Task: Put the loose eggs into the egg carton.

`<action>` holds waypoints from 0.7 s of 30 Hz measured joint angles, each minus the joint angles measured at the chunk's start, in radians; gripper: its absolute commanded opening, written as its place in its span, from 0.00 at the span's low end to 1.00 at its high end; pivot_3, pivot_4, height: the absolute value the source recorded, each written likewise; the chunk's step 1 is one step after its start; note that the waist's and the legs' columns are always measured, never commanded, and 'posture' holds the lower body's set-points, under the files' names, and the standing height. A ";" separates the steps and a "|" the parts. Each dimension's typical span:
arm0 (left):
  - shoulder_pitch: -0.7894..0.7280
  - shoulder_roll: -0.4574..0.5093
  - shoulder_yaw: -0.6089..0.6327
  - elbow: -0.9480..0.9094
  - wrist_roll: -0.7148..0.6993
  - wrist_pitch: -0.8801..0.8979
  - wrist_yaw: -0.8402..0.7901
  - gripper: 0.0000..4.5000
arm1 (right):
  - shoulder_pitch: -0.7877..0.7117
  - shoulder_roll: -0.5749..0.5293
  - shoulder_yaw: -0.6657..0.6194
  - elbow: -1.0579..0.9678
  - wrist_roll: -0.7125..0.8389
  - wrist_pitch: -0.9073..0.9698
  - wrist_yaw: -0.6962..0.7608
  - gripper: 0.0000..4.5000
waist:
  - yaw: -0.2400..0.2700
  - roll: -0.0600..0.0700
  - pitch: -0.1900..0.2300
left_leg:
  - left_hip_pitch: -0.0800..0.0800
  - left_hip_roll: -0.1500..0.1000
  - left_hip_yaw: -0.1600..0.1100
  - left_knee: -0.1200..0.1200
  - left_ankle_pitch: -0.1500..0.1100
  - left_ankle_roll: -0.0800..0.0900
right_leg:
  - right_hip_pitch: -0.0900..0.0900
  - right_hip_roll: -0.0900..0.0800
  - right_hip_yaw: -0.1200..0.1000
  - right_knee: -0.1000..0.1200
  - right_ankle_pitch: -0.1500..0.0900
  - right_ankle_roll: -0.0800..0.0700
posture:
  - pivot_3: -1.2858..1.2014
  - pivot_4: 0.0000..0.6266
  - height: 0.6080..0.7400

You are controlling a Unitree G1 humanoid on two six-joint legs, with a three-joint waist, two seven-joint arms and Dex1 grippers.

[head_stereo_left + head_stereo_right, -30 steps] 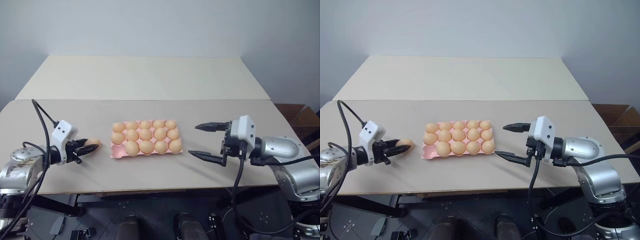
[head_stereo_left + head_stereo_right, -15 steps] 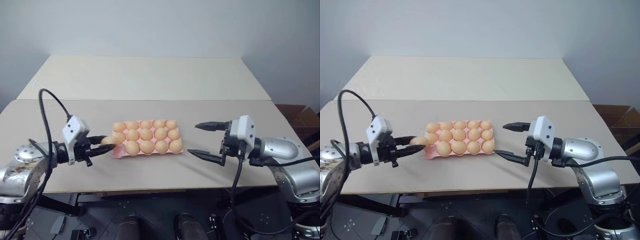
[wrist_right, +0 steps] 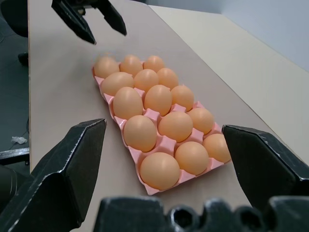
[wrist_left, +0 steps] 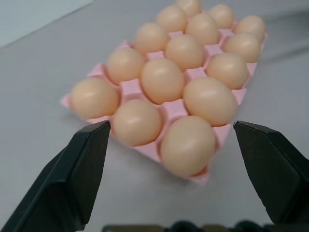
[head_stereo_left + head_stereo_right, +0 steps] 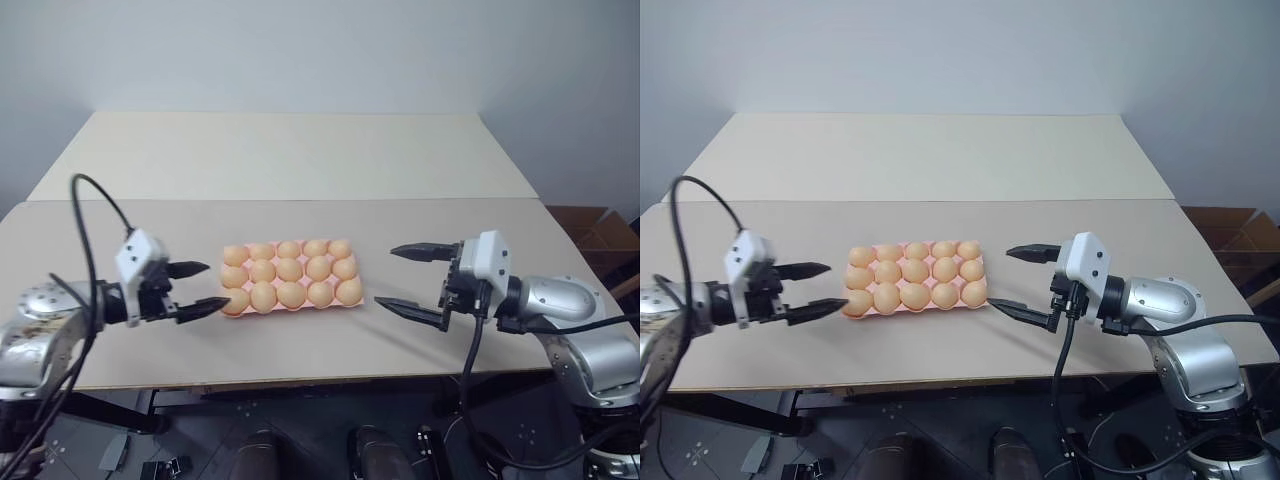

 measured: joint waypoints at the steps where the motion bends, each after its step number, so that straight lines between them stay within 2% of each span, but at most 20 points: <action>1: 0.017 0.006 0.026 -0.008 -0.002 -0.003 -0.006 0.99 | 0.001 0.000 0.000 -0.003 0.000 0.000 0.000 1.00 | 0.000 0.000 0.000 | 0.000 0.000 0.000 0.000 0.000 0.000 | 0.000 0.000 0.000 0.000 0.000 0.000 | 0.52 0.24 1.00; 7: 0.193 0.020 0.227 -0.054 -0.044 -0.038 -0.080 0.99 | 0.000 -0.008 -0.002 -0.006 0.004 0.000 0.025 1.00 | -0.004 0.000 0.000 | 0.000 0.000 0.001 0.000 0.000 0.000 | 0.000 -0.001 0.000 -0.001 0.000 0.000 | 0.52 0.24 1.00; 12: 0.381 -0.016 0.412 -0.128 -0.097 -0.044 -0.131 0.99 | 0.009 -0.034 -0.015 -0.001 0.022 -0.002 0.074 1.00 | -0.004 0.000 0.000 | 0.000 0.000 0.001 0.000 0.000 0.000 | 0.000 -0.001 0.000 -0.001 -0.002 -0.003 | 0.52 0.24 1.00; 15: 0.484 -0.066 0.473 -0.211 -0.132 -0.034 -0.132 0.99 | 0.035 -0.045 -0.034 0.017 0.034 -0.002 0.102 1.00 | -0.001 0.000 0.000 | 0.000 0.000 0.001 0.000 0.000 0.000 | 0.000 -0.002 0.000 -0.001 -0.003 -0.005 | 0.52 0.24 1.00; 21: 0.574 -0.151 0.517 -0.362 -0.192 -0.003 -0.047 0.99 | 0.036 -0.051 -0.040 0.071 0.037 -0.004 0.141 1.00 | 0.006 0.000 0.000 | 0.003 0.000 0.001 0.000 0.000 0.000 | 0.001 -0.001 0.001 0.000 -0.006 -0.002 | 0.52 0.24 1.00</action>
